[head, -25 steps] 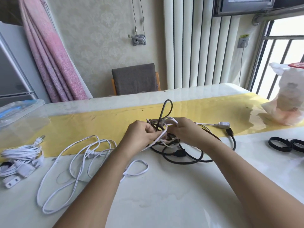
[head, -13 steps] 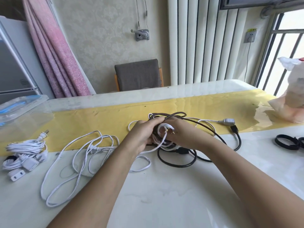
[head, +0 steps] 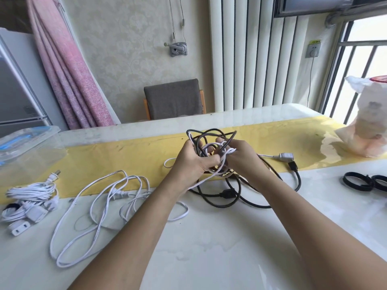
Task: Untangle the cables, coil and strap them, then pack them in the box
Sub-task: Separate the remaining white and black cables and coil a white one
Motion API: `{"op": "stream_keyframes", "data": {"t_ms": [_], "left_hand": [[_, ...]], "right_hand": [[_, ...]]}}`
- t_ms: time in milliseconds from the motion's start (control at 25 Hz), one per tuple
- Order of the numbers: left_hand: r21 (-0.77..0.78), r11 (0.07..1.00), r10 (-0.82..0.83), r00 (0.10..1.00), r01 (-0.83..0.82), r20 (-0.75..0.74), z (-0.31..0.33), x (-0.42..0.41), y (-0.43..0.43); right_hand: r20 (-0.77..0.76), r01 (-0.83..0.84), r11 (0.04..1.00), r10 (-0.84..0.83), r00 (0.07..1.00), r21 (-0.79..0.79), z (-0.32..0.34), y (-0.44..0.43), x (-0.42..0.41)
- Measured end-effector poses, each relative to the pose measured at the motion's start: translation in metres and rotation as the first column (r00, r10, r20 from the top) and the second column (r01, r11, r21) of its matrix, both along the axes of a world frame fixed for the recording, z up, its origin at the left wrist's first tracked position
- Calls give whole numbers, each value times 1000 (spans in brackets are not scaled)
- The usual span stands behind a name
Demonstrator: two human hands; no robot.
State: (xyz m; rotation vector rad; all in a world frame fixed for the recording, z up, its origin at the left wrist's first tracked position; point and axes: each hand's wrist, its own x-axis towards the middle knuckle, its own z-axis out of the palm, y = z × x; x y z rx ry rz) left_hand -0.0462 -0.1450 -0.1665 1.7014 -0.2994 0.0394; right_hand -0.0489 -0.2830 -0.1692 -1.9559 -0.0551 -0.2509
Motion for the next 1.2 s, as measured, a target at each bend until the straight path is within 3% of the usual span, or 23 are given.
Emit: {"op": "stream_keyframes", "data": {"t_ms": [80, 160, 240, 280, 360, 480, 520, 560, 640, 720, 800, 840, 880, 920, 960, 1000, 1040, 1080, 1120, 1200], "left_hand": [[18, 993, 120, 992, -120, -25, 4, 1, 0], [-276, 951, 80, 973, -140, -218, 7, 2, 3], [-616, 762, -93, 908, -199, -408, 6, 11, 9], [-709, 653, -148, 873, -266, -464, 3, 17, 13], [-791, 485, -160, 852, -372, -498, -4, 31, 24], [-823, 330, -71, 857, -462, -510, -4, 48, 37], [-801, 364, -24, 855, -475, -518, -4, 52, 40], [-743, 464, 63, 855, -483, -515, -3, 55, 44], [-505, 707, 293, 854, -496, -429, -3, 58, 50], [-275, 829, 378, 850, -487, -367, -8, 62, 53], [-121, 905, 342, 869, -407, -359, -3, 56, 58], [31, 939, 331, 877, -342, -348, 2, 49, 61], [283, 914, 369, 886, -291, -280, 8, 40, 63], [492, 809, 434, 891, -322, -132, 14, 30, 63], [540, 708, 476, 873, -455, 111, 21, 15, 58], [417, 722, 438, 831, -552, 343, 30, -3, 49], [260, 823, 351, 811, -506, 467, 36, -19, 40], [185, 921, 216, 844, -343, 490, 40, -31, 30], [203, 962, 72, 889, -181, 452, 38, -38, 20], [345, 937, -111, 886, -58, 451, 25, -41, 5]], "right_hand": [[-69, 102, 969, -89, 994, 225, -1, 1, 1], [-83, 150, 850, -125, 989, 504, 6, 4, -2], [-14, 110, 653, -151, 988, 750, 17, 5, -8], [50, 61, 578, -173, 984, 813, 21, 5, -10], [176, -56, 525, -182, 967, 849, 27, 4, -13], [343, -242, 568, -76, 936, 786, 32, 3, -21], [383, -285, 609, -32, 923, 740, 33, 3, -24], [404, -311, 641, 2, 915, 702, 33, 3, -26], [416, -351, 653, 60, 907, 671, 29, 6, -26], [425, -364, 646, 67, 903, 671, 27, 8, -23], [412, -341, 633, 39, 910, 695, 25, 6, -20], [384, -315, 626, 26, 923, 713, 25, 4, -18], [344, -276, 622, 11, 939, 733, 25, 2, -17], [297, -229, 622, -5, 955, 749, 24, 0, -15], [251, -187, 630, -14, 968, 754, 23, 0, -14], [217, -161, 645, -7, 976, 747, 22, 2, -13], [197, -151, 681, 10, 980, 717, 21, 6, -14], [185, -146, 744, 30, 982, 652, 19, 9, -13], [169, -146, 806, 59, 984, 573, 17, 11, -14], [83, -176, 848, 156, 984, 500, 20, 12, -16]]}}
